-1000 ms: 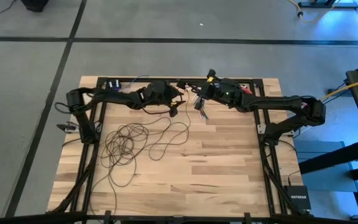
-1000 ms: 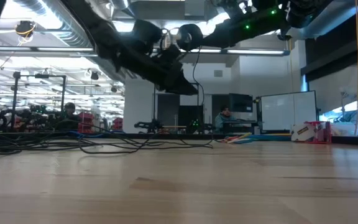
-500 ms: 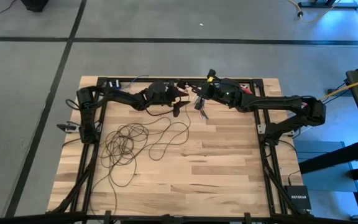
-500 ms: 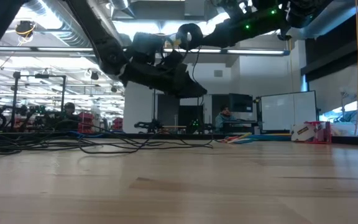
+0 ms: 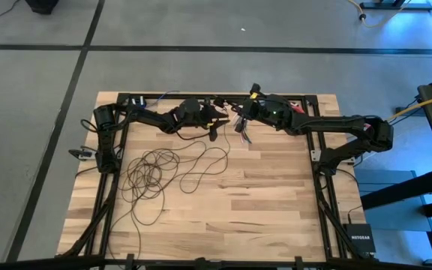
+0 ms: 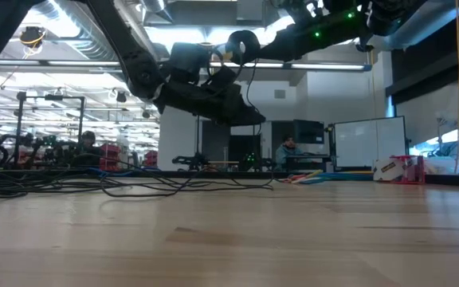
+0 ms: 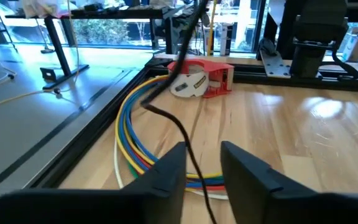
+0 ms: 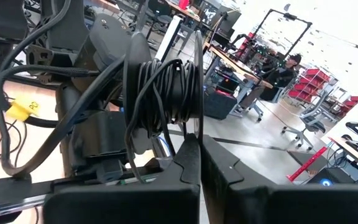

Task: Coiling cords

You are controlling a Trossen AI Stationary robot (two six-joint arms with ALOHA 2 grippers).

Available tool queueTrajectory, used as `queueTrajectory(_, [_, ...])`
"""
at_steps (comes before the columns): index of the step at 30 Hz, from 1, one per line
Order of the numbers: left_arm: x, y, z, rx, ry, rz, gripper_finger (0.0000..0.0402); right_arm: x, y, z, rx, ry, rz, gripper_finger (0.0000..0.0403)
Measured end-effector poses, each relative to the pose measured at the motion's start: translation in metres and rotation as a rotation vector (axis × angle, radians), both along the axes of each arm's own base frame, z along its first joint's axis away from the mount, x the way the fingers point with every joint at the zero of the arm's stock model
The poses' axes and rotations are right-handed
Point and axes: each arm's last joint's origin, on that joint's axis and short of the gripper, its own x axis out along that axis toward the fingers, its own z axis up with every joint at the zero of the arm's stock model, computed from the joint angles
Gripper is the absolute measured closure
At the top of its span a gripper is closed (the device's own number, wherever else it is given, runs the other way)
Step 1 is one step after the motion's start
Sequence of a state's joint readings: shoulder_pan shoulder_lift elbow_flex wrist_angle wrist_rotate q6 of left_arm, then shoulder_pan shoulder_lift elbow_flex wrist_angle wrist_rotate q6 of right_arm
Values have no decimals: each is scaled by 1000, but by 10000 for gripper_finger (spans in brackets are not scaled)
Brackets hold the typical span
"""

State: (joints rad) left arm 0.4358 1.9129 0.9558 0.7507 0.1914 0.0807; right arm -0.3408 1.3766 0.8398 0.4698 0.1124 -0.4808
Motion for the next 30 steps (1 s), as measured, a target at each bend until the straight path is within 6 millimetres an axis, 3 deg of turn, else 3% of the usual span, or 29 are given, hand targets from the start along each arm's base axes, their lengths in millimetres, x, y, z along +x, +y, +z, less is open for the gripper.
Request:
queueTrajectory(7, [-1,1,-1,30,23,6,396,0,0,0,0,0,0,402])
queueTrajectory(13, [-6,7,-5,73,127,159,397,0,0,0,0,2,0,402])
queueTrajectory(24, [-33,19,9,93,344,378,397,0,0,0,0,3,0,402])
queueTrajectory(30, [-50,16,35,117,404,404,399,0,0,-1,1,7,0,402])
